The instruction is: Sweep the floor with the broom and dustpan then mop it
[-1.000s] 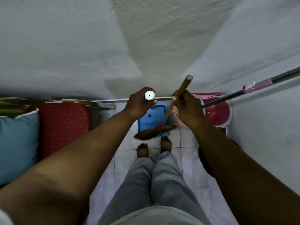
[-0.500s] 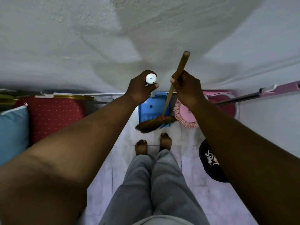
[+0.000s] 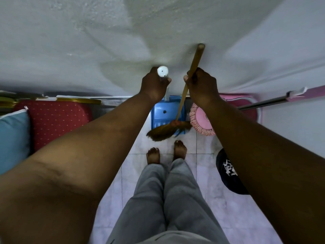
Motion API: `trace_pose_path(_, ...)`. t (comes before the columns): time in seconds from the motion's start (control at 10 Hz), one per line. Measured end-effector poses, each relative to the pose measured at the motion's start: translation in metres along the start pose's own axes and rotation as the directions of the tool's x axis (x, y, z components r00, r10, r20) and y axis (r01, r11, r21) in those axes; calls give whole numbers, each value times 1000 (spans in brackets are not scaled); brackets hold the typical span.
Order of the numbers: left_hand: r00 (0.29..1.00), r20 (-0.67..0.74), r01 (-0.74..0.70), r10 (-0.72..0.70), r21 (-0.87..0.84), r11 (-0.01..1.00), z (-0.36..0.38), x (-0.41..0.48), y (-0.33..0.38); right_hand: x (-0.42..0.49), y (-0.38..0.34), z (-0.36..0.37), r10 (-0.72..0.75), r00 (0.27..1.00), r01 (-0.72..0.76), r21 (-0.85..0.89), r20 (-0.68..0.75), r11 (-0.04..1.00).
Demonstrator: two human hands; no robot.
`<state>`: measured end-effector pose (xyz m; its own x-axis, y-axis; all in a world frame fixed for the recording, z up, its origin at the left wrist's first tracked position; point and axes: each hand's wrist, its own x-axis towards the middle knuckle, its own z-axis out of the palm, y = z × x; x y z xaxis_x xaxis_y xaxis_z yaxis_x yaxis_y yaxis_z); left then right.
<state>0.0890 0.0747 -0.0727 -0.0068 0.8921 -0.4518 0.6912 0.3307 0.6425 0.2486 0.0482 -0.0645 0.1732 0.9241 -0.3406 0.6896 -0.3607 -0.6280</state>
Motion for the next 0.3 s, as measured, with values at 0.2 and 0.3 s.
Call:
trace_pose_path(0.2,997,80,18,-12,-81,997,-5,-9,-3,-2,0,7,38,998,-34,-68,58,997)
trace_pose_path(0.3,993,106,53,-42,-95,994,-3,-17,-10,-7,2,11,82,995,-81,-37,49,996)
